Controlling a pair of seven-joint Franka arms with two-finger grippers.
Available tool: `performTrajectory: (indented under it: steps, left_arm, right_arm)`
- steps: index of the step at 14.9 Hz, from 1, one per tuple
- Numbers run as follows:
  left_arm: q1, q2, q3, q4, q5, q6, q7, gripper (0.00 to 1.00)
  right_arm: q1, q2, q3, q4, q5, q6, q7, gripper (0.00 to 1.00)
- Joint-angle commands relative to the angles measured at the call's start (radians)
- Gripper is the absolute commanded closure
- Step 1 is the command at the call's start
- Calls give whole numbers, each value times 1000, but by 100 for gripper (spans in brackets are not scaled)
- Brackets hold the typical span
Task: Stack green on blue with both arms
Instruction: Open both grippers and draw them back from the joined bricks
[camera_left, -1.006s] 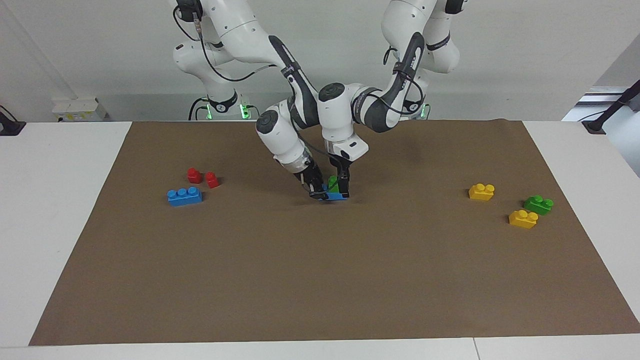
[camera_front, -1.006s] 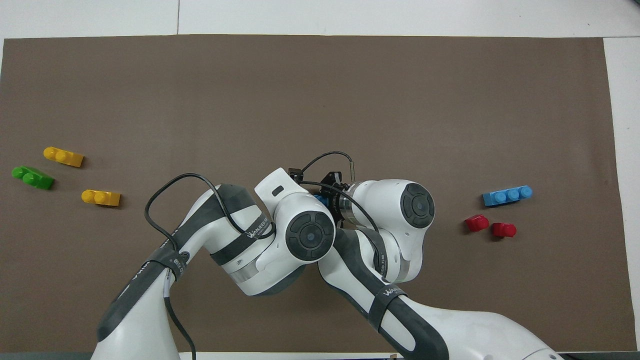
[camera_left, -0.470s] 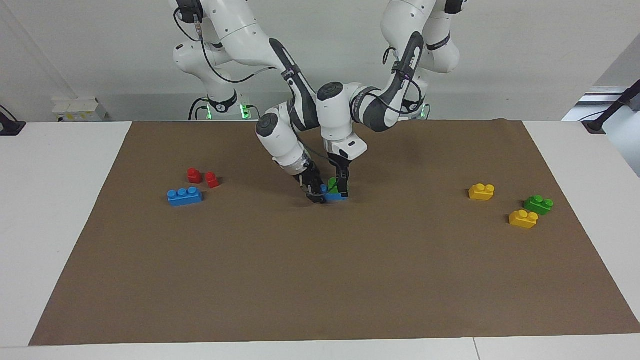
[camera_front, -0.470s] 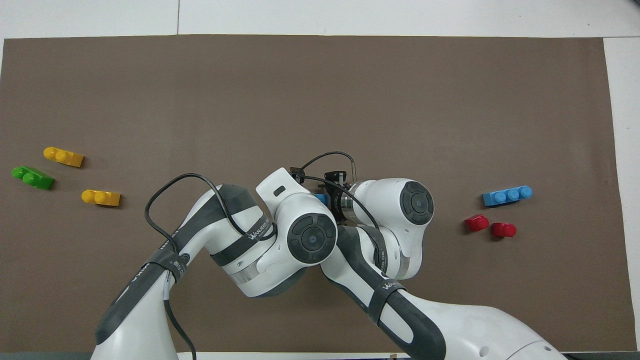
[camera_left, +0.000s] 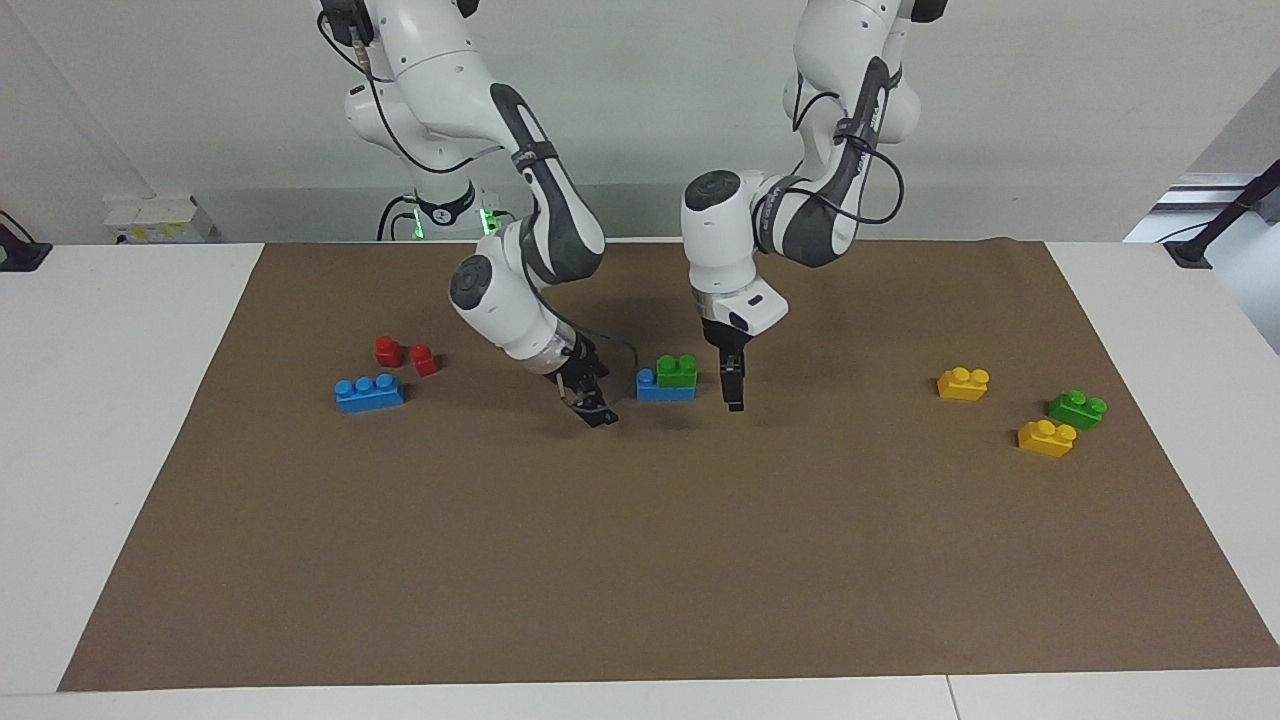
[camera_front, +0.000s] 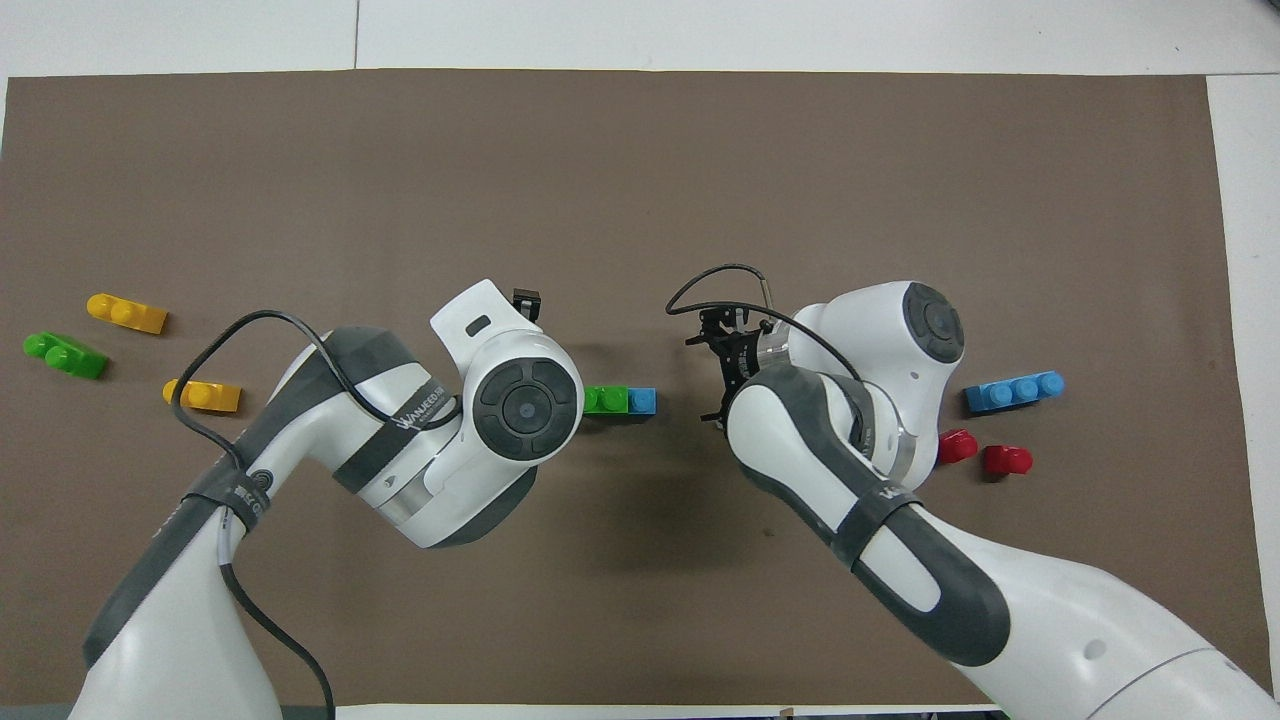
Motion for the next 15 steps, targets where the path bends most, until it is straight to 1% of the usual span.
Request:
performTrajectory:
  steps: [1,3,5,6,9,12,14,15]
  left_arm:
    - [51,-10,-10,8,-3,3,74,0]
    - [81,-9,-10,15,-15,3,146,0]
    - [104,-7,-10,34,-53,0,241,0]
    - [117,-7,-9,43,-74,-5,285,0]
    - [157,-6,-9,75,-104,-18,355,0]
    - [185,-1,-9,101,-131,-37,440,0]
    - [209,0,-9,127,-168,-66,535,0]
    - [223,0,-9,144,-190,-83,598,0]
  right_arm:
    - [-110,-54,8,15,-110,-134,-193,0]
    - [-162,-73,8,70,-240,-247,-325,0]
    - [-205,-105,10,116,-400,-336,-476,0]
    - [-226,-119,10,144,-452,-384,-555,0]
    - [-300,-175,8,228,-541,-548,-759,0]
    - [-326,-229,8,322,-632,-700,-892,0]
    - [-328,-269,8,357,-663,-763,-946,0]
    - [-329,-292,7,360,-666,-774,-971,0]
